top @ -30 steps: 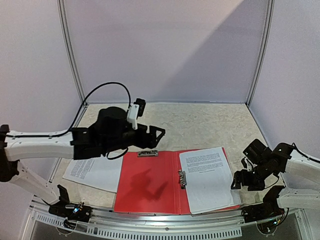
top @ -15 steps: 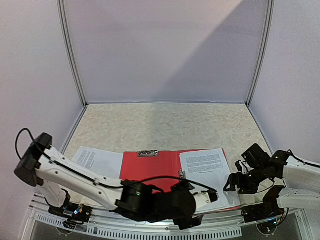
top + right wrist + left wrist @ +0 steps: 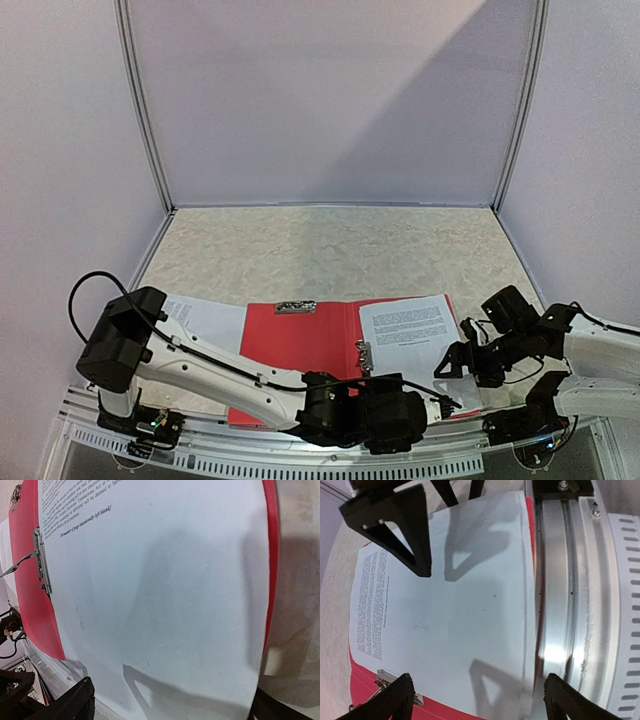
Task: Put the files into the folder
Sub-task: Adjust the file in the folder.
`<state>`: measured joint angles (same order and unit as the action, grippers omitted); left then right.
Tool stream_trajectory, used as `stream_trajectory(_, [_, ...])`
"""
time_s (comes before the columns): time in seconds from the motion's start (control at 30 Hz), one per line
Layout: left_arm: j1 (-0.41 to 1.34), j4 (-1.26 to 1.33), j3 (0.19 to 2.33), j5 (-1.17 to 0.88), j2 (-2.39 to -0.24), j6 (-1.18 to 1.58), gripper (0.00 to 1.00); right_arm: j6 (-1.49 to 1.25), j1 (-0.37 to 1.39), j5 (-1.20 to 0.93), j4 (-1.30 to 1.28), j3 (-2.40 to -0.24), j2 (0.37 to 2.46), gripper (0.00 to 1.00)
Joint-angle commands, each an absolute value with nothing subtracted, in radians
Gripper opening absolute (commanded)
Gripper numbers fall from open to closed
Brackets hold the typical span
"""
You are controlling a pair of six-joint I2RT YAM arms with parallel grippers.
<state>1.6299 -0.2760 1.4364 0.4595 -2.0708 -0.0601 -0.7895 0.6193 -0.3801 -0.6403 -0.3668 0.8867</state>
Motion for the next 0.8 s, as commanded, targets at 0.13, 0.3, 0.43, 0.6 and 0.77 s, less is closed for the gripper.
stream_trajectory(0.13, [1.550,-0.290,1.426,0.364,-2.084,-0.099,0.89,-0.819,0.617,-0.409,-0.586,-0.310,0.881,0.94])
stream_trajectory(0.3, [1.552,-0.289,1.435,0.227,-2.070,-0.113,0.91,-0.819,0.617,-0.410,-0.580,-0.310,0.883,0.94])
stream_trajectory(0.43, [1.552,-0.299,1.451,0.213,-2.094,-0.108,0.91,-0.818,0.618,-0.411,-0.574,-0.307,0.888,0.94])
stream_trajectory(0.6, [1.543,-0.345,1.485,0.293,-2.144,-0.105,0.89,-0.813,0.617,-0.411,-0.574,-0.305,0.888,0.94])
stream_trajectory(0.77, [1.518,-0.359,1.484,0.305,-2.153,-0.100,0.84,-0.809,0.617,-0.411,-0.574,-0.305,0.892,0.94])
